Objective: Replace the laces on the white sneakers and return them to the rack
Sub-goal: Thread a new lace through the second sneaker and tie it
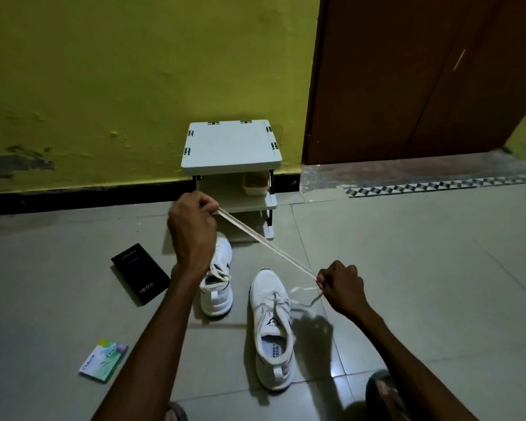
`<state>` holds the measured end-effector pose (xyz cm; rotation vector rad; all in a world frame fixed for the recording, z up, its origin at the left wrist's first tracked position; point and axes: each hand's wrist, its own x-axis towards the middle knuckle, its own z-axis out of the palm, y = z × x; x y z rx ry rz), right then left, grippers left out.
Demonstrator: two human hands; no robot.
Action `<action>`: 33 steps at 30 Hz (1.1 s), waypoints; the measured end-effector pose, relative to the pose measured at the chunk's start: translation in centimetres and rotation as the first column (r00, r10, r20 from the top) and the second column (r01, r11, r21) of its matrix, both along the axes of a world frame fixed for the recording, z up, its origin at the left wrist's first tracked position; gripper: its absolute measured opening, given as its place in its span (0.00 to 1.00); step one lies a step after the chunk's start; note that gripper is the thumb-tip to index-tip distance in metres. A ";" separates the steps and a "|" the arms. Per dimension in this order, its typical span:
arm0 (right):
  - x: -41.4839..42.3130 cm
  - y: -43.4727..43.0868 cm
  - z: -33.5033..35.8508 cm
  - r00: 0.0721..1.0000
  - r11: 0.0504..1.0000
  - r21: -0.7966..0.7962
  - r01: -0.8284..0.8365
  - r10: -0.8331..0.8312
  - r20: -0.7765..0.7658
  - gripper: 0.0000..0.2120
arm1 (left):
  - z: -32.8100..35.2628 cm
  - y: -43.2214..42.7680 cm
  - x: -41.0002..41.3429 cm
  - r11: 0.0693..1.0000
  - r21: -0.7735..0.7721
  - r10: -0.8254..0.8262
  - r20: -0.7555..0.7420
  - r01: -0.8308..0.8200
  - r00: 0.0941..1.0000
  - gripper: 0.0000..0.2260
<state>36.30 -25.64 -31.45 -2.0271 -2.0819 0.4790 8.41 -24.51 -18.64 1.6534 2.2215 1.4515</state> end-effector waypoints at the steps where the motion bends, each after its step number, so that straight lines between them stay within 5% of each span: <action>1: -0.3 0.2 0.5 1.000 1.000 0.018 -0.011 0.011 -0.007 0.14 | -0.5 -0.2 0.7 0.995 -0.055 -0.086 0.027 0.088 0.996 0.06; 5: -2.2 1.0 3.4 0.990 0.992 0.098 -0.079 0.090 -0.107 0.15 | -2.5 -0.9 4.6 0.827 -0.306 -0.441 0.166 0.471 0.882 0.07; 10: -4.0 1.4 5.9 0.979 0.970 0.134 -0.203 0.202 0.015 0.10 | -4.9 -1.4 8.2 0.734 -0.417 -0.539 0.123 0.536 0.833 0.11; 22: -4.9 1.1 6.9 0.987 0.986 0.034 -0.162 0.163 -0.006 0.18 | -5.5 -1.9 9.2 0.761 -0.402 -0.518 0.097 0.509 0.850 0.07; 33: -5.3 1.6 6.4 0.968 0.973 0.010 -0.231 0.231 -0.100 0.19 | -5.3 -2.3 8.8 0.850 -0.382 -0.426 -0.097 0.361 0.900 0.05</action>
